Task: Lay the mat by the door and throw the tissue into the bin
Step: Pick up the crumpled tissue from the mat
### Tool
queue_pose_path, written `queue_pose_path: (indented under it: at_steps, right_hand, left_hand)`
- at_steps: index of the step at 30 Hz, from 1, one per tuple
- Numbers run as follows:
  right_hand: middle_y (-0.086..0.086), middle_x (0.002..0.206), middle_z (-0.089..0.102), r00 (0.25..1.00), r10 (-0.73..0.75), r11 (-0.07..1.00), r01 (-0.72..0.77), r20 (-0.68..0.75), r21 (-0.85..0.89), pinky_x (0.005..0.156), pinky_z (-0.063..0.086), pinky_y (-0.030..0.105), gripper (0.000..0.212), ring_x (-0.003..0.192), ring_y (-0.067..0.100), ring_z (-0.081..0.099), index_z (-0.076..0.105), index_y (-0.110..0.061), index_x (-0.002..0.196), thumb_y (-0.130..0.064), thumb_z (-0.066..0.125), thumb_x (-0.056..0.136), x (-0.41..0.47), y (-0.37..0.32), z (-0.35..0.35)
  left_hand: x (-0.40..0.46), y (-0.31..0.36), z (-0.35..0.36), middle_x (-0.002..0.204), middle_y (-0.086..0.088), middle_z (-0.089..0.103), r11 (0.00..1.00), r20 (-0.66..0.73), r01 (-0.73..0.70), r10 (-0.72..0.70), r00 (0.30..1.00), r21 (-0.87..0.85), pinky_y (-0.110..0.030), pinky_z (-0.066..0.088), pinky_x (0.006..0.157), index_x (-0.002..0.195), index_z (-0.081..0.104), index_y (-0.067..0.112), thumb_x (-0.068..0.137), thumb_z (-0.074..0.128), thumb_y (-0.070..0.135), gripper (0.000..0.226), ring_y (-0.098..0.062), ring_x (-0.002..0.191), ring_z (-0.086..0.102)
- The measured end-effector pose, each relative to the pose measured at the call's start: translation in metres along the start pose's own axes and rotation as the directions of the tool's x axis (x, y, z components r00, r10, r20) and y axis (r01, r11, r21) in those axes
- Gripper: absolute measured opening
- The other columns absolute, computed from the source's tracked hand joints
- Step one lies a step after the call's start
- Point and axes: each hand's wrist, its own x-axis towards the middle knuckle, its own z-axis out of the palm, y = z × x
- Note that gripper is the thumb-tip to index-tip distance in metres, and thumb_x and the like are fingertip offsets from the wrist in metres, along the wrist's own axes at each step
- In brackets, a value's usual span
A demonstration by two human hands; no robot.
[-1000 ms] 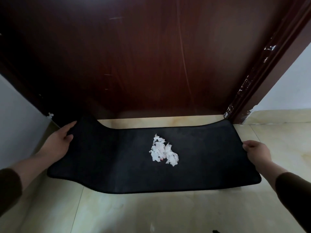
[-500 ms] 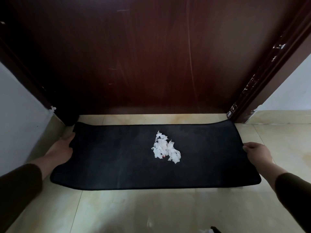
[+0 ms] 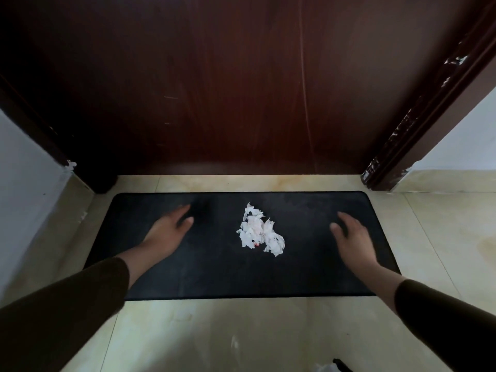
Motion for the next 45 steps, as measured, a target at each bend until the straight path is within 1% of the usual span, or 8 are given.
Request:
queue_pose_path:
  at_steps: [6,11,20,27,32,37,41,45]
  right_hand:
    - [0.004,0.162,0.044,0.991,-0.092,0.992,0.083,0.093,0.09,0.122,0.032,0.047,0.059,0.151,0.025,0.036,0.037,-0.019,0.159,-0.044,0.044,0.105,-0.013,-0.045,0.043]
    - [0.003,0.164,0.04,0.985,-0.121,0.982,0.102,0.124,0.156,0.124,0.028,0.043,0.059,0.153,0.023,0.032,0.033,-0.019,0.16,-0.039,0.044,0.106,-0.019,-0.058,0.074]
    - [-0.003,0.168,0.032,0.999,-0.05,0.95,0.046,0.004,0.31,0.121,0.015,0.022,0.052,0.157,0.011,0.02,0.034,-0.02,0.16,-0.029,0.038,0.11,-0.034,-0.065,0.131]
    - [-0.003,0.169,0.031,0.999,0.005,0.903,0.016,-0.048,0.43,0.123,0.014,0.022,0.052,0.157,0.01,0.019,0.03,-0.019,0.162,-0.029,0.032,0.111,-0.027,-0.087,0.152]
    - [-0.001,0.162,0.043,0.998,-0.056,0.874,0.051,-0.004,0.483,0.121,0.03,0.027,0.052,0.149,0.011,0.037,0.036,-0.022,0.16,-0.036,0.033,0.111,-0.029,-0.088,0.155]
    - [0.002,0.152,0.056,0.993,0.061,0.677,-0.117,0.104,0.726,0.116,0.044,0.041,0.047,0.138,0.013,0.054,0.048,-0.026,0.154,-0.033,0.044,0.108,-0.026,-0.094,0.157]
    - [-0.003,0.143,0.063,0.973,0.155,0.488,-0.225,0.17,0.843,0.111,0.049,0.035,0.041,0.131,0.011,0.06,0.056,-0.024,0.148,-0.025,0.045,0.109,-0.029,-0.101,0.151]
    - [-0.001,0.135,0.07,0.936,0.21,0.319,-0.337,0.281,0.886,0.107,0.053,0.034,0.035,0.122,0.013,0.068,0.065,-0.021,0.138,-0.022,0.048,0.108,-0.029,-0.104,0.142]
  left_hand:
    - [0.01,0.046,0.058,0.167,-0.005,0.038,0.983,0.002,-0.138,0.14,0.99,-0.121,-0.03,0.022,0.123,0.161,0.036,0.021,0.107,0.046,0.038,0.057,-0.021,0.155,0.032]
    - [0.024,0.064,0.093,0.168,-0.004,0.035,0.97,0.023,-0.208,0.212,0.977,-0.124,-0.044,0.025,0.127,0.162,0.031,0.02,0.107,0.041,0.042,0.06,-0.022,0.156,0.029]
    - [0.048,0.079,0.137,0.172,0.004,0.023,0.95,-0.017,-0.252,0.253,0.967,-0.185,-0.039,0.019,0.128,0.163,0.03,0.029,0.108,0.033,0.047,0.058,-0.013,0.158,0.016]
    - [0.042,0.079,0.163,0.158,-0.003,0.049,0.942,-0.069,-0.299,0.291,0.954,-0.154,-0.034,0.03,0.123,0.157,0.044,0.018,0.11,0.036,0.036,0.051,-0.014,0.146,0.039]
    - [0.031,0.085,0.177,0.152,-0.001,0.055,0.911,-0.12,-0.235,0.206,0.971,-0.339,-0.039,0.038,0.12,0.154,0.049,0.02,0.109,0.039,0.032,0.047,-0.013,0.14,0.049]
    - [0.023,0.1,0.182,0.149,0.001,0.059,0.76,-0.085,-0.031,-0.031,0.996,-0.65,-0.04,0.041,0.119,0.15,0.053,0.023,0.109,0.043,0.026,0.042,-0.012,0.134,0.055]
    - [0.013,0.114,0.178,0.147,0.003,0.061,0.506,0.056,0.136,-0.169,0.984,-0.852,-0.042,0.044,0.117,0.147,0.058,0.026,0.108,0.046,0.025,0.041,-0.014,0.133,0.059]
    - [0.005,0.127,0.173,0.143,-0.002,0.065,0.298,0.162,0.222,-0.213,0.964,-0.928,-0.044,0.047,0.114,0.145,0.061,0.023,0.108,0.045,0.021,0.039,-0.018,0.13,0.063]
